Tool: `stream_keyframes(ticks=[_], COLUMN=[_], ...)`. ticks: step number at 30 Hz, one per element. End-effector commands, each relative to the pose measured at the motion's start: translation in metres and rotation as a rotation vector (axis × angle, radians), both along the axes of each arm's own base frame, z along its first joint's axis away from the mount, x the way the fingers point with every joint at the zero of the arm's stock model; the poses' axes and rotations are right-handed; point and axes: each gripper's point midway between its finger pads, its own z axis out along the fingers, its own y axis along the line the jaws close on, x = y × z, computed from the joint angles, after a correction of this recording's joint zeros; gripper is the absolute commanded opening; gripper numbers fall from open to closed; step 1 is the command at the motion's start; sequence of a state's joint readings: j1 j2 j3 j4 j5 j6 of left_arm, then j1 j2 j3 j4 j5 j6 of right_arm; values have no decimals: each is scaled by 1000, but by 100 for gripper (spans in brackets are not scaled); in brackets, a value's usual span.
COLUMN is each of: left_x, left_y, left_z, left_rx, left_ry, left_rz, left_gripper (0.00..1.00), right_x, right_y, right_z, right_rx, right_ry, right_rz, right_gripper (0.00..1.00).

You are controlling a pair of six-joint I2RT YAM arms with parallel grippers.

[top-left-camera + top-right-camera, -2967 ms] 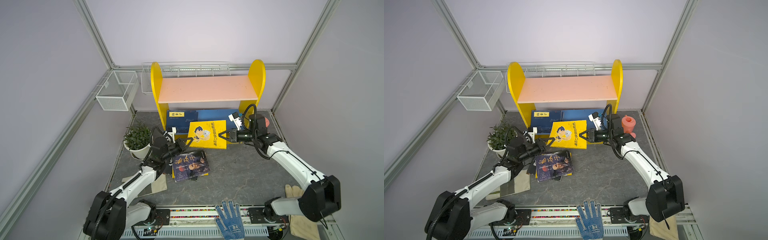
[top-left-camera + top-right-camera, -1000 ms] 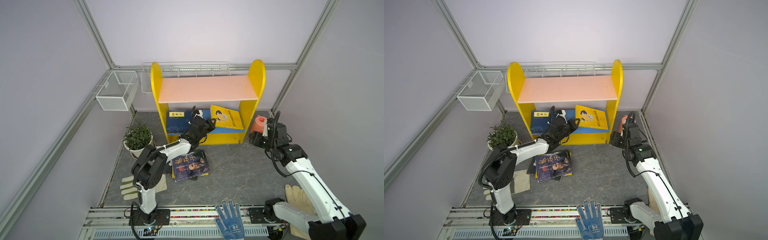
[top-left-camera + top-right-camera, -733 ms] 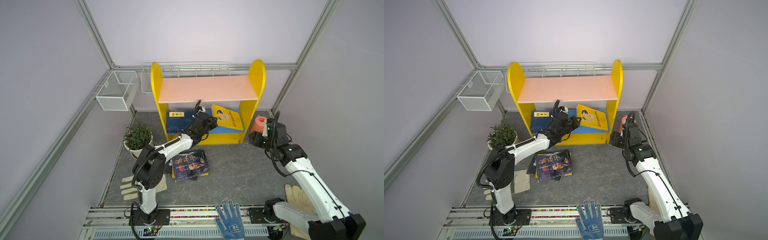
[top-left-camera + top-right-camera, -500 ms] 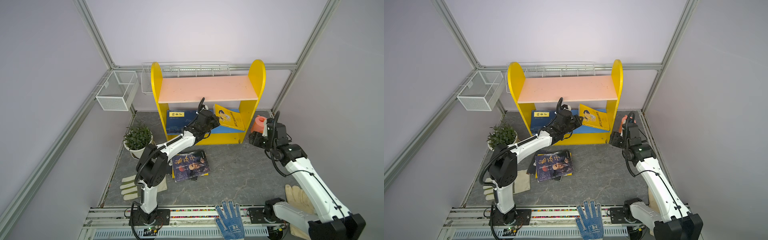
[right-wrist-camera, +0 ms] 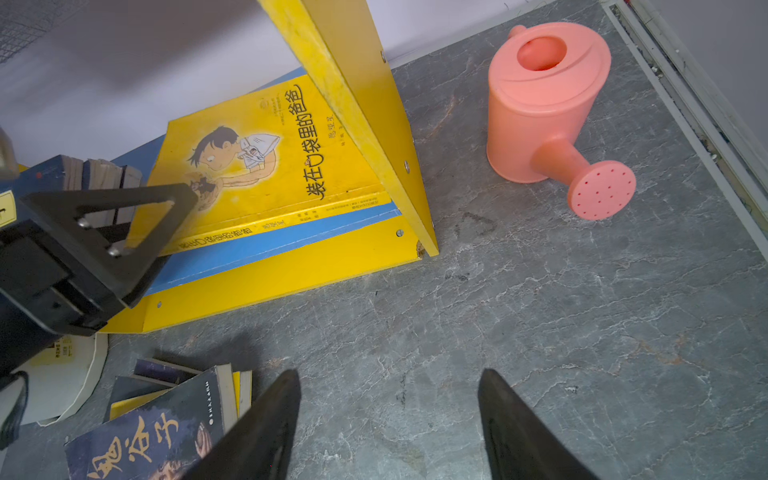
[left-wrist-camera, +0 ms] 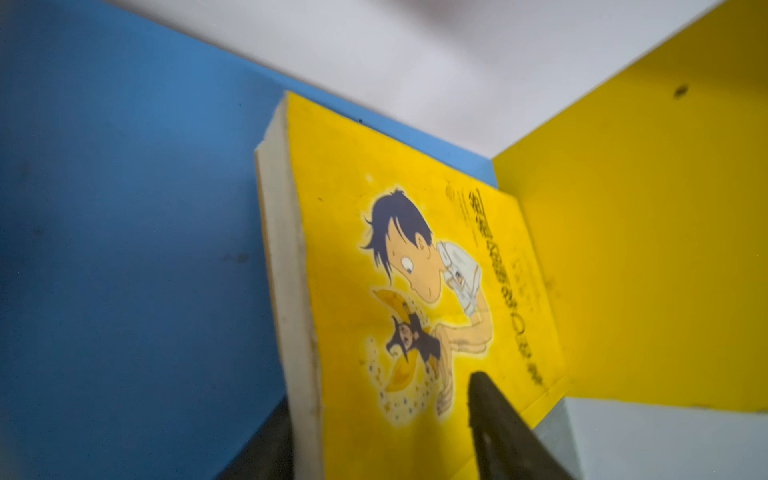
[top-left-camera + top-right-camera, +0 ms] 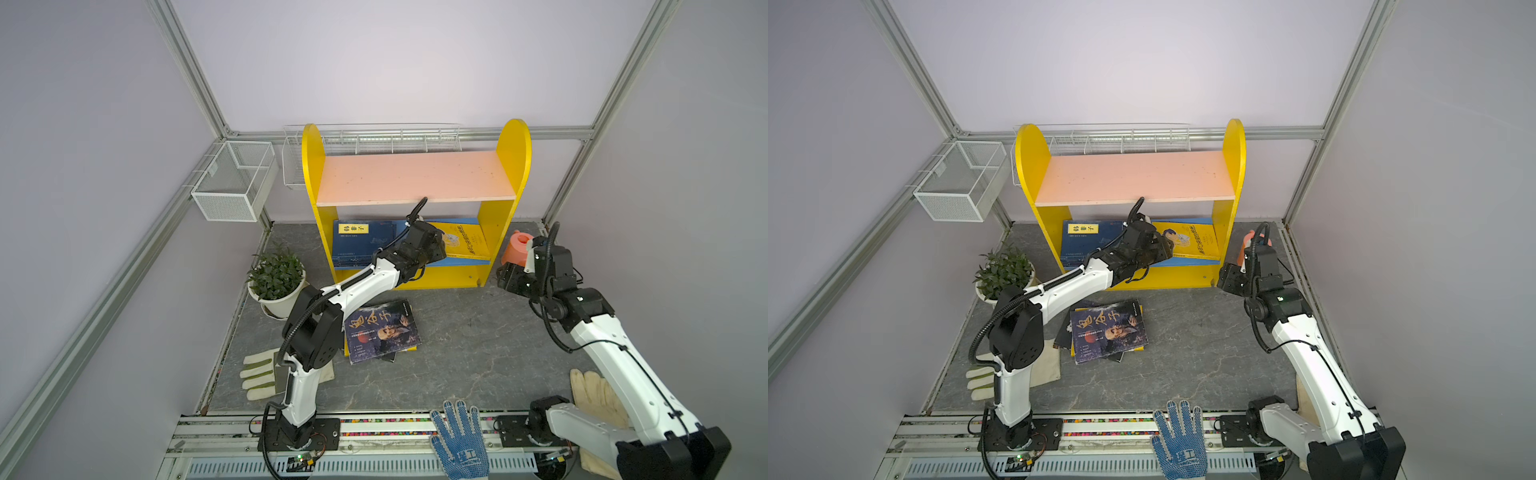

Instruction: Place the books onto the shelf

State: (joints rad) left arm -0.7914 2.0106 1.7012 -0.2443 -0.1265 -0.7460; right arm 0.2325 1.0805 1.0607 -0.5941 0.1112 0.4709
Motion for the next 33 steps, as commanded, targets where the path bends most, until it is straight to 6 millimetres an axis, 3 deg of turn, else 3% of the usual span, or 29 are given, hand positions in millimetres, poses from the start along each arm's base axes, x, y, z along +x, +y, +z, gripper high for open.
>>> stream_keyframes(ticks=[1,8,12,16,19,21,25,33], left_x=[4,2,2,-12,-35,-51,-85,-148], left_y=[5,15,22,26,38,53,110,233], left_z=[7,22,39,67,86,88,64,-25], left_rx=[60,132,157,151,148,144,178,382], left_ry=[-21,-72,-102,-170,-227,-241,-178,48], left_rz=[14,49,57,39,34,42,139,355], left_gripper=[72,95,100,100,100,100,100,100], right_x=[2,-1,-2,-7,-19,-30,-59,-91], right_y=[1,0,6,32,71,103,163,223], right_z=[0,-5,-9,-23,-38,-49,-86,-146], right_rx=[8,1,8,-19,-64,-79,-90,-132], right_ry=[-3,12,20,32,42,49,127,313], right_rz=[5,8,38,176,354,498,777,1113], right_gripper=[71,71,71,70,70,70,70,70])
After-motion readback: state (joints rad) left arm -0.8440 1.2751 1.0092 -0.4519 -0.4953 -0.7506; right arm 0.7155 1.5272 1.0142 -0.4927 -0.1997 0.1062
